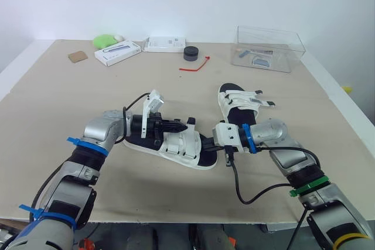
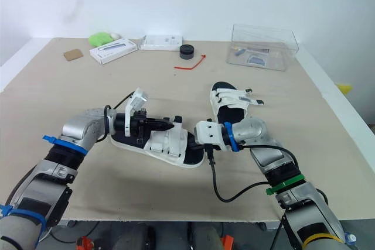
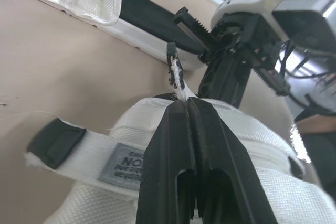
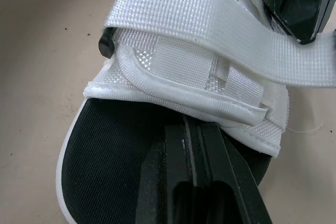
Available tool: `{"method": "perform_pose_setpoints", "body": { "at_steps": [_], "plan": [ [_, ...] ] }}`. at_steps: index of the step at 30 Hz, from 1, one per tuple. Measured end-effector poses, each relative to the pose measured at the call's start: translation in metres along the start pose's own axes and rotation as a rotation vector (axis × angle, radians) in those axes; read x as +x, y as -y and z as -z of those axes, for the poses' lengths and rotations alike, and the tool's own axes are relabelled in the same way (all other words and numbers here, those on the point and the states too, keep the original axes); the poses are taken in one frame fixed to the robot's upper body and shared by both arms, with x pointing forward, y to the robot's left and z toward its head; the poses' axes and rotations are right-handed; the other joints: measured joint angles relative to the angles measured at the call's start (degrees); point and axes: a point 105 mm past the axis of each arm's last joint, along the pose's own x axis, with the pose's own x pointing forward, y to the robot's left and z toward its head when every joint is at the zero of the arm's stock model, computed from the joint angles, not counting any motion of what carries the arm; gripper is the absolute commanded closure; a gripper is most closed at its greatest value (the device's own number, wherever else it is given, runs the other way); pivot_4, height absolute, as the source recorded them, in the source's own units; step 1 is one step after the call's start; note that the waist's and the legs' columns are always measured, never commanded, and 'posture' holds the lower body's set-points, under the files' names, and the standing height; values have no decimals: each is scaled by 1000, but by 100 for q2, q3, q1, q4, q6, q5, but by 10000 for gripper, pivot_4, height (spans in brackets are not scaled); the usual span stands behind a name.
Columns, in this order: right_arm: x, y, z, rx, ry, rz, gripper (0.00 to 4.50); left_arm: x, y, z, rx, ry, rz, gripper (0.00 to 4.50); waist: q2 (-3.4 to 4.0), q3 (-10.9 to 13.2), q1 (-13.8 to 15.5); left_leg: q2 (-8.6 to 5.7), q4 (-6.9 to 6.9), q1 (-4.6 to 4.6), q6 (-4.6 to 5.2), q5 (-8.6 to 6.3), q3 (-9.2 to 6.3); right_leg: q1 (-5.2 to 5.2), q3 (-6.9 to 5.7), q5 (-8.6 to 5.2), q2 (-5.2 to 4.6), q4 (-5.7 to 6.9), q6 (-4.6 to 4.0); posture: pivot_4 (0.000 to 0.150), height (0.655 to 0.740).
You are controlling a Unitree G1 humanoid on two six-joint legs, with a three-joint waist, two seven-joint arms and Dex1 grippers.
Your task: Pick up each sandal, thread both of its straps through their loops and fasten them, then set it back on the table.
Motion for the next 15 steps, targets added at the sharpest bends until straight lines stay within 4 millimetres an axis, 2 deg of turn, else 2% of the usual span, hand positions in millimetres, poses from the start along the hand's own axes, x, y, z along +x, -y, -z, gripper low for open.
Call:
{"method": "perform_pose_setpoints", "body": {
  "at_steps": [6, 7, 8, 9, 15],
  "plan": [
    [0, 0, 0, -1, -5, 1, 45000, 4, -4, 2, 58, -26, -10, 44650, -1, 0, 3, -1, 0, -1, 0, 0, -2, 1, -1, 1, -1, 0, 3, 1500, 7400],
    [0, 0, 0, -2, -8, 2, 45000, 6, -6, 2, 86, -44, -18, 40524, -1, 0, 4, -2, 2, -1, 0, 0, -2, 1, -1, 1, -2, 0, 4, 1500, 7400],
    [0, 0, 0, -2, -8, 2, 45000, 6, -7, 2, 91, -47, -19, 39289, -1, 0, 4, -3, 2, -1, 0, 0, -1, 1, -1, 2, -2, 0, 4, 1500, 7400],
    [0, 1, 0, -5, -12, 2, 45000, 6, -10, 1, 143, -71, -36, 36234, -1, 0, 4, -4, 3, 0, 0, 0, -1, 1, 1, 1, -3, 0, 2, 1500, 7400],
    [-1, 1, -1, -9, -12, -2, 45000, -13, -29, -2, 214, -83, -134, 12402, -1, 0, 2, -3, 3, -5, 1, 0, 0, -1, -1, 6, -2, -1, 13, 1500, 7400]
  ]
}}
